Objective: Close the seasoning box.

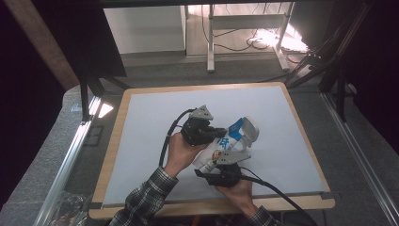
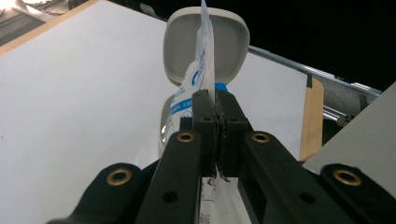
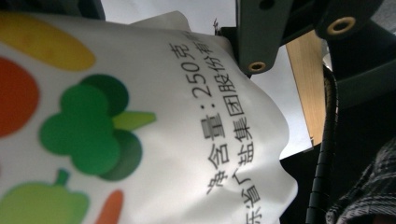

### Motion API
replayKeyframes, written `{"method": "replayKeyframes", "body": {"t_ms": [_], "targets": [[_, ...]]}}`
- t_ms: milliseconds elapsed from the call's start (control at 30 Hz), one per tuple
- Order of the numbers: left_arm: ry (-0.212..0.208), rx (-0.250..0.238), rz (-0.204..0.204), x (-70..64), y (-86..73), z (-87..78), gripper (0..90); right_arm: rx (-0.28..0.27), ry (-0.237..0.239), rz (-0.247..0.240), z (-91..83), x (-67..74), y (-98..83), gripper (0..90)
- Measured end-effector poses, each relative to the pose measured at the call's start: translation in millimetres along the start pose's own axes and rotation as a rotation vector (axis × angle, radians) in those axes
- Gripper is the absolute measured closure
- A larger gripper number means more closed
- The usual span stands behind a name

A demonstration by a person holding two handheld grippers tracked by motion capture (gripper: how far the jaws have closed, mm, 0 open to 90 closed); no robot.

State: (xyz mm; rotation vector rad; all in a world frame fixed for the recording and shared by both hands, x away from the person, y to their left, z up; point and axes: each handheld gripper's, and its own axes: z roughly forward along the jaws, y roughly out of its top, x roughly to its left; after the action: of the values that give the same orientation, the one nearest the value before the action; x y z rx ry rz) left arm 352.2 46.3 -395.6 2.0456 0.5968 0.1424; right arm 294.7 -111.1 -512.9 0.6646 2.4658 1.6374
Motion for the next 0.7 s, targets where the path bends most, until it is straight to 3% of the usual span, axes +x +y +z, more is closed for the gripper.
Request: {"method": "replayKeyframes", "body": {"t_ms": [700], "targets": [[-0.018, 0.022, -0.002, 3.0, 9.3, 7.9, 88.0, -0.016, 0.043, 0.029, -4.6, 0.0, 6.6, 57.9]]}}
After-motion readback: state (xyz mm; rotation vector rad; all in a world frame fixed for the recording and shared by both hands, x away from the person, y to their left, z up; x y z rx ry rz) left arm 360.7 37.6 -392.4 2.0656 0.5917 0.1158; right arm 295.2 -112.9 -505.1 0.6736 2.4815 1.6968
